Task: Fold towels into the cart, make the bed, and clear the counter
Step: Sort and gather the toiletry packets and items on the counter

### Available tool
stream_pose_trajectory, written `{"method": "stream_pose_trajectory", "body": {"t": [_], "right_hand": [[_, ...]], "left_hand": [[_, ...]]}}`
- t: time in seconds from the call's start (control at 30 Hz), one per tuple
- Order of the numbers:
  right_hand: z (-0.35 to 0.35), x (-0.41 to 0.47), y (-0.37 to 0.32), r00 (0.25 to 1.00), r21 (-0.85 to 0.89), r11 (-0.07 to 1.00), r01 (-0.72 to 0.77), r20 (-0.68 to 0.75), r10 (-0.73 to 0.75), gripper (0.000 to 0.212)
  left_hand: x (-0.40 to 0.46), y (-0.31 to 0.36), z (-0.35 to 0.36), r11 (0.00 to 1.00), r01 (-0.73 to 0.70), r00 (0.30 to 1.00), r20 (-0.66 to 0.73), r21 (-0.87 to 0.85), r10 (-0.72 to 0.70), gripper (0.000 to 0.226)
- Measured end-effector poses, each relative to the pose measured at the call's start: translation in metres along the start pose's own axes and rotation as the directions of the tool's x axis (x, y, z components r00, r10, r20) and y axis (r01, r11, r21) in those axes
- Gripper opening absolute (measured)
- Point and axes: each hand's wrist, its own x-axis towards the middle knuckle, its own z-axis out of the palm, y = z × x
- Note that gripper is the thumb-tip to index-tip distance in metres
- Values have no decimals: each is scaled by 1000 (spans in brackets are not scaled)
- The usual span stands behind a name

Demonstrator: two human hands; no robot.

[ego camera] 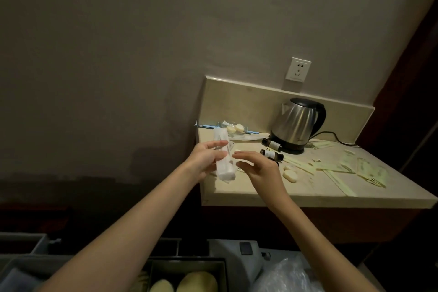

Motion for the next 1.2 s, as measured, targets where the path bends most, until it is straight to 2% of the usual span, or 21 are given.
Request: {"method": "stream_pose_trajectory", "body": {"t": [0.13,0.27,0.53,0.63,0.73,0.87,1.0,1.1,1.2], "right_hand": [[17,13,6,989,-49,989,-138,37,140,17],[52,35,30,938,-122,937,-328,74,338,21],[85,101,90,792,88,791,-605,-27,609,22],[100,117,112,799,36,798,-601,11,601,27],[118,127,128,775,-31,775,-631,15,631,25],[130,140,136,749,-43,748,-663,-34,662,7],[131,146,134,778,-68,775,-628,-77,623,13],[123,139,121,829,24,839,-544,-136,542,11],[113,120,98,805,240,821,-518,-190,563,13]], "left_hand": [[1,-2,-17,995,-69,997,-35,68,72,36],[7,-4,-42,994,-90,992,-88,68,95,38],[41,-4,-67,992,-106,988,-101,70,113,37],[50,-5,-71,991,-114,989,-88,64,119,38],[54,-7,-75,991,-111,990,-81,75,117,38],[53,-12,-79,993,-105,989,-97,51,110,41],[51,-17,-81,996,-82,992,-93,43,85,39],[48,-17,-83,996,-70,993,-92,54,75,38],[43,-15,-84,995,-70,994,-84,76,76,38]]}}
